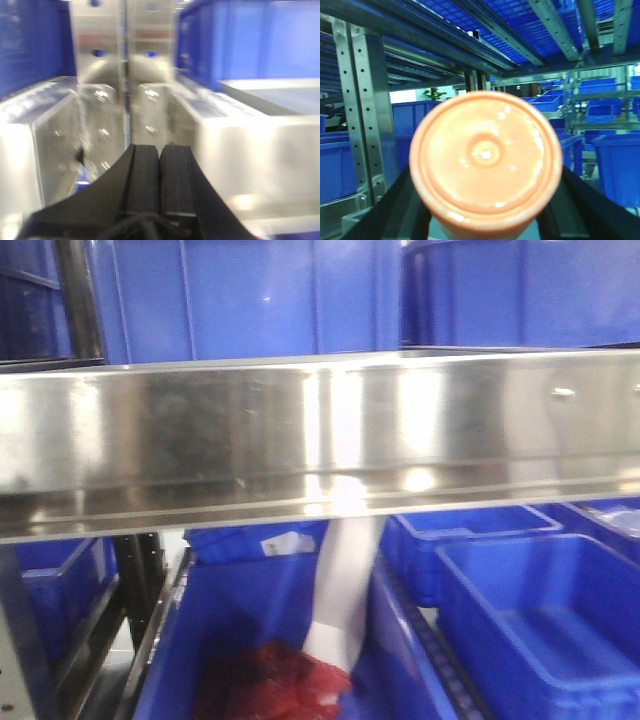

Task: Grab orange capacitor from left shelf to right conveyor
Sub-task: 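Drive the base to the conveyor table holding the capacitor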

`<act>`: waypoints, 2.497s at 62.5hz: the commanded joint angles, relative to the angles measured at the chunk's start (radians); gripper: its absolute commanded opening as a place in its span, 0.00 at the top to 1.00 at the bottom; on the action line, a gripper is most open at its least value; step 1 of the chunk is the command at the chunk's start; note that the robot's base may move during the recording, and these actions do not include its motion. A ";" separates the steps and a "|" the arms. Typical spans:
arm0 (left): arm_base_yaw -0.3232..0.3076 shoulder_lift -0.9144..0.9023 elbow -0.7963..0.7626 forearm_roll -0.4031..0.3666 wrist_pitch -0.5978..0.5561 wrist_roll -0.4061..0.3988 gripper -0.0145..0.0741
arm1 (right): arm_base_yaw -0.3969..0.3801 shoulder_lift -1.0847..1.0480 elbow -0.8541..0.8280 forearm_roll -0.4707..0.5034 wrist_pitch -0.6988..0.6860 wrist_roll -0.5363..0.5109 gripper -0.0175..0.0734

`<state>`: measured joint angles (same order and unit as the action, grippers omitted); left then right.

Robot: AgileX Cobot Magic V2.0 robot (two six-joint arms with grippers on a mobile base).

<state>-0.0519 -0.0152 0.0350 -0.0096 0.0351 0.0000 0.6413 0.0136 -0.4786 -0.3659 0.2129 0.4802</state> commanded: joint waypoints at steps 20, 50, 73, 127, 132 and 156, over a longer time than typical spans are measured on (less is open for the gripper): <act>0.000 -0.008 0.022 -0.003 -0.090 0.000 0.98 | 0.002 0.015 -0.026 -0.014 -0.093 -0.004 0.75; 0.000 -0.008 0.022 -0.003 -0.090 0.000 0.98 | 0.002 0.016 -0.026 -0.014 -0.094 -0.004 0.75; 0.000 -0.008 0.022 -0.003 -0.090 0.000 0.98 | 0.002 0.015 -0.026 -0.014 -0.094 -0.004 0.75; 0.000 -0.008 0.022 -0.003 -0.090 0.000 0.98 | 0.002 0.015 -0.026 -0.014 -0.095 -0.004 0.75; 0.000 -0.008 0.022 -0.003 -0.090 0.000 0.98 | 0.002 0.015 -0.026 -0.014 -0.095 -0.004 0.75; 0.000 -0.008 0.022 -0.003 -0.090 0.000 0.98 | 0.002 0.015 -0.026 -0.014 -0.095 -0.004 0.75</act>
<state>-0.0519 -0.0152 0.0350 -0.0096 0.0351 0.0000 0.6413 0.0116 -0.4786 -0.3659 0.2049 0.4802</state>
